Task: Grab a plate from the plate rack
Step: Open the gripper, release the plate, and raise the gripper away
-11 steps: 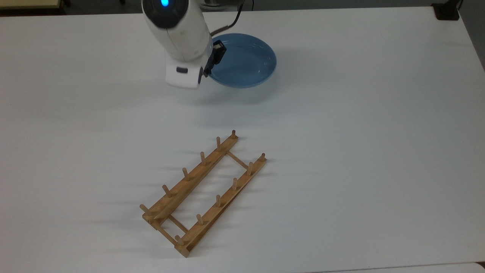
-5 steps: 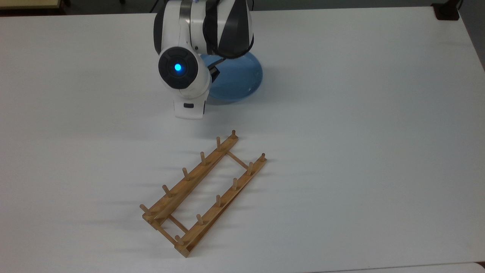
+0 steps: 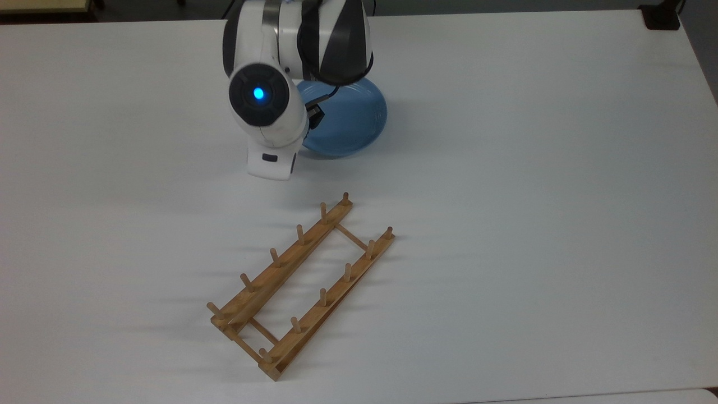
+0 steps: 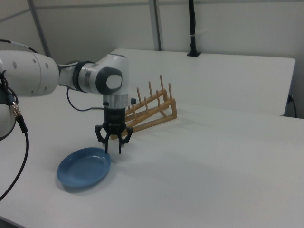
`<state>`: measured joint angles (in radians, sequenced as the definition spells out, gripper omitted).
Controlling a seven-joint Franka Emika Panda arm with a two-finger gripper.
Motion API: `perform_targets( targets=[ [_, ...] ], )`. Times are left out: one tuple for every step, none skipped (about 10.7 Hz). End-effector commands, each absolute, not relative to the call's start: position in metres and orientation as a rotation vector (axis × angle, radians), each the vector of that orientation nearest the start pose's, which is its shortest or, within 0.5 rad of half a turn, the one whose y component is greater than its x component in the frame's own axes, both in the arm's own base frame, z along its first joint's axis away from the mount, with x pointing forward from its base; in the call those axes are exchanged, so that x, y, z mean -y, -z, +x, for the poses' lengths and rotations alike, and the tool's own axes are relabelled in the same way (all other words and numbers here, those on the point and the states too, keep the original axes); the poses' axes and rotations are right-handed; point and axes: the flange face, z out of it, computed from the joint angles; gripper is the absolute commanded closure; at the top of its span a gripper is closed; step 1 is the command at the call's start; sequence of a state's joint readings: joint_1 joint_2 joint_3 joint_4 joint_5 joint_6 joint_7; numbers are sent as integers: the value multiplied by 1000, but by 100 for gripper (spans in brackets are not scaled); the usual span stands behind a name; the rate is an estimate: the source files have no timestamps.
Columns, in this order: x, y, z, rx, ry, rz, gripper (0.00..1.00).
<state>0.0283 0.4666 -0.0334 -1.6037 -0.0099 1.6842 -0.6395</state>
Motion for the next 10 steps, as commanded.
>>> perform_targets(
  targets=[
    [3, -427, 624, 776, -385, -2989, 0],
    [-1, -462, 615, 672, -330, -3040, 0],
    [-5, -495, 606, 526, -262, -3095, 0],
    [-6, -526, 598, 363, -184, -3146, 0],
    [-9, -549, 589, 221, -118, -3173, 0],
    [-17, -567, 581, 99, -68, -3186, 0],
    [-30, -576, 576, 57, -43, -3194, 0],
    [-35, -581, 571, 34, -32, -3211, 0],
    [-36, -581, 567, 30, -34, -3232, 0],
    [-38, -582, 564, 38, -33, -3238, 0]
  ],
)
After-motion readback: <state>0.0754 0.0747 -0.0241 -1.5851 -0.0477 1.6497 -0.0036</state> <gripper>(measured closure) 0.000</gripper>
